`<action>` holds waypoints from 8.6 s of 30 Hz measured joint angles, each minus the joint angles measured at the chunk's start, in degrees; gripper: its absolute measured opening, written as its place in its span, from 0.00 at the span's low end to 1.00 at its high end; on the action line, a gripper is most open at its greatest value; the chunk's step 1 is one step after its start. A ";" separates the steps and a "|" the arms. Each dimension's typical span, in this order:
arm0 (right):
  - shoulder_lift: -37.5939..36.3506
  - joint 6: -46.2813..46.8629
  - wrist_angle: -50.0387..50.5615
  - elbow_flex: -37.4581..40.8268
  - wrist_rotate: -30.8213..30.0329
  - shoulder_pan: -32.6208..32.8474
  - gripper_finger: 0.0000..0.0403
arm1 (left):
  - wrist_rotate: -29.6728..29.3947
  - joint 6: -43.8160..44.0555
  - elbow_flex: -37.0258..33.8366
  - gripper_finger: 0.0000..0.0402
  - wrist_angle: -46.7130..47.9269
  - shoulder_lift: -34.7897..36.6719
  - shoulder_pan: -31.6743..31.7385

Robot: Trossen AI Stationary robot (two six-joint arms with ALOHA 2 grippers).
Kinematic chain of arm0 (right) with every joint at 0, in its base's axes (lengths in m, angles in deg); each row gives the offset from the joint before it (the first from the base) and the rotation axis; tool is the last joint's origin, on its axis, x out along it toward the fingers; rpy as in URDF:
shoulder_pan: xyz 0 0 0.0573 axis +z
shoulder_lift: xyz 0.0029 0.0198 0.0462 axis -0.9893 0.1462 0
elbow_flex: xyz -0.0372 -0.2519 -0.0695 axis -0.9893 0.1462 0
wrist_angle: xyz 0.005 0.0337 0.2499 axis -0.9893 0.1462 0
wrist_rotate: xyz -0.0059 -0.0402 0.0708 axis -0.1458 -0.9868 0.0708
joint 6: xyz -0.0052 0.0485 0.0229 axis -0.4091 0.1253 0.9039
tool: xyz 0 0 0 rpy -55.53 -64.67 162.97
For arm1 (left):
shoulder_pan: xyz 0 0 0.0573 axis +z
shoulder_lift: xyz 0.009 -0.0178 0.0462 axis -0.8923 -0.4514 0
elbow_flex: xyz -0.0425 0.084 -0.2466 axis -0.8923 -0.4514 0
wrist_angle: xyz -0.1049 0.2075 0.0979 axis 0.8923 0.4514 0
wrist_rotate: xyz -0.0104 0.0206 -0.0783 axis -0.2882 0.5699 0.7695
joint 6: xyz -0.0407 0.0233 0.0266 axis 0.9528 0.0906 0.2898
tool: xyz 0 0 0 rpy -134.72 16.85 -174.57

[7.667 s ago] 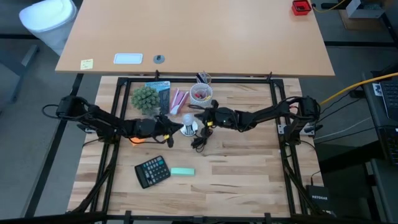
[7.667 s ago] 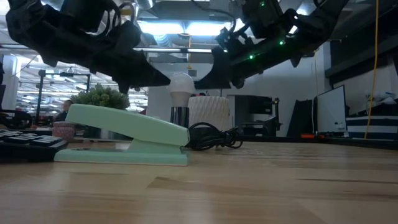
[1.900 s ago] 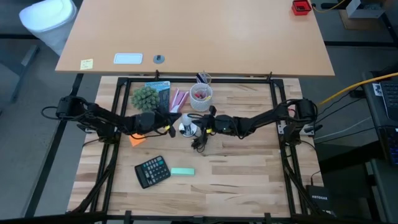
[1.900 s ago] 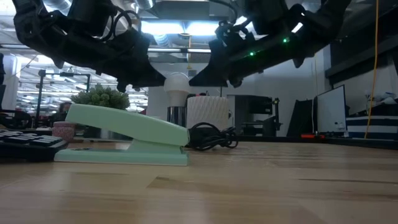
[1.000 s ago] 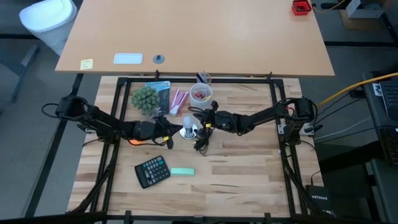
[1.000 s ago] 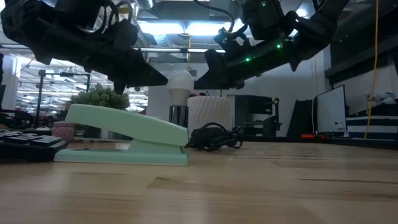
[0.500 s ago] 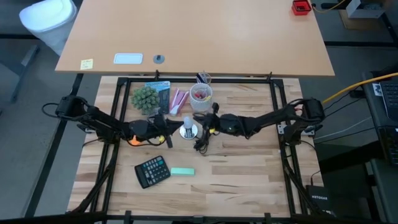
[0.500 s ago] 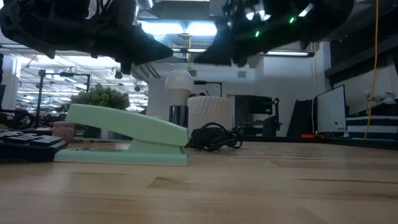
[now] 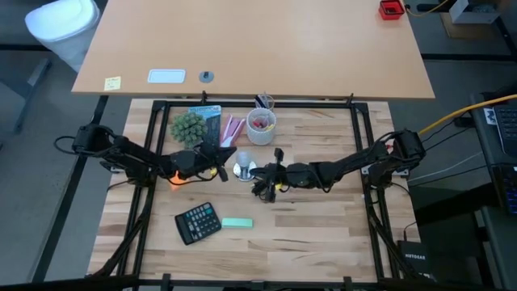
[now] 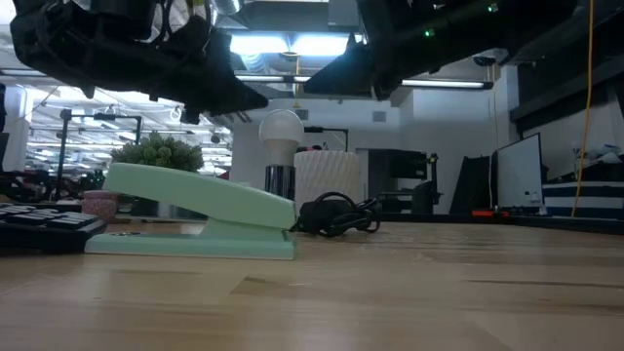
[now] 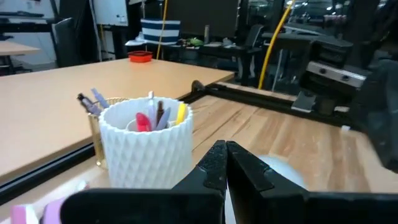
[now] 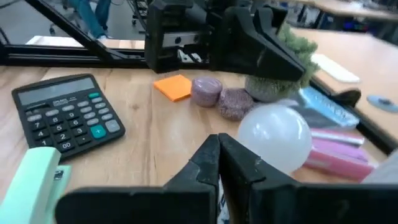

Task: Screw lightbulb
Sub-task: Remove the lightbulb from the lamp

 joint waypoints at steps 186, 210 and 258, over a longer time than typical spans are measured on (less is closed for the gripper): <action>14.27 16.05 -11.38 0.00 -3.72 -7.39 0.64 | 11.90 9.01 5.60 0.00 14.52 -2.95 -0.44; 14.27 14.90 -9.73 0.00 -3.67 -7.35 0.58 | 12.89 8.59 5.62 0.00 7.70 -2.95 6.60; 14.27 0.74 -11.98 0.02 3.59 -7.45 0.43 | 13.08 7.16 5.73 0.00 16.76 -2.83 3.19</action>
